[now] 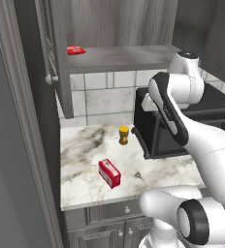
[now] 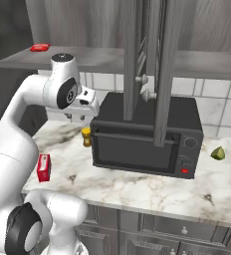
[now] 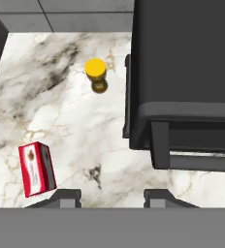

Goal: Pick the boxed food and cereal from the counter and place them in the cabinets closest to them.

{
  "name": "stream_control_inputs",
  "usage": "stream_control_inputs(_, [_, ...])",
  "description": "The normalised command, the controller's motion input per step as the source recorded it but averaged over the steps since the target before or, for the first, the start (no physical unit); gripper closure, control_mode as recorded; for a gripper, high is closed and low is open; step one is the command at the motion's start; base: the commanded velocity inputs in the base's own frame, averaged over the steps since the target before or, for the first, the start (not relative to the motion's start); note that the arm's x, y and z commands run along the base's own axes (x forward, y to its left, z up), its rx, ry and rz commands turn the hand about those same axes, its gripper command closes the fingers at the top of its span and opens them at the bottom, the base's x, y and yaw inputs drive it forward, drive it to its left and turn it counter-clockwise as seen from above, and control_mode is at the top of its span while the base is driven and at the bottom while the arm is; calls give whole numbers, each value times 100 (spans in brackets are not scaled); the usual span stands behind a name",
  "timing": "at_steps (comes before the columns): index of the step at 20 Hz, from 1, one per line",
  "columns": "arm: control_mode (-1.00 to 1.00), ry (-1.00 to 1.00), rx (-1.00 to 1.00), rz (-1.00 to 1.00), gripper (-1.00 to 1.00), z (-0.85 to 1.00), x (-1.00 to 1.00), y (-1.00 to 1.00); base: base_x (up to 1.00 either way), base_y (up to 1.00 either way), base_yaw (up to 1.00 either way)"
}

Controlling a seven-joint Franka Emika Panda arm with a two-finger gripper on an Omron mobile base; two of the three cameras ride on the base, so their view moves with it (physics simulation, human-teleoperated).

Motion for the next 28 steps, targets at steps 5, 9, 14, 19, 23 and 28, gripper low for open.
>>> stream_control_inputs(5, [-100, 2, 4, 0, -100, 0, 0, 4, 0, 0, 0])
stream_control_inputs(9, [-100, 2, 5, 0, -100, 0, 0, 10, 0, 0, 0])
stream_control_inputs(14, [-100, 2, 5, 0, -100, 0, -2, 12, 0, 0, 0])
stream_control_inputs(19, [-100, 1, 1, 0, -100, -1, -6, 14, 0, 0, 0])
stream_control_inputs(23, [-100, 1, 0, 0, -100, 0, -4, 17, 0, 0, 0])
stream_control_inputs(28, [-100, 1, 0, 0, -100, 0, -4, 18, 0, 0, 0])
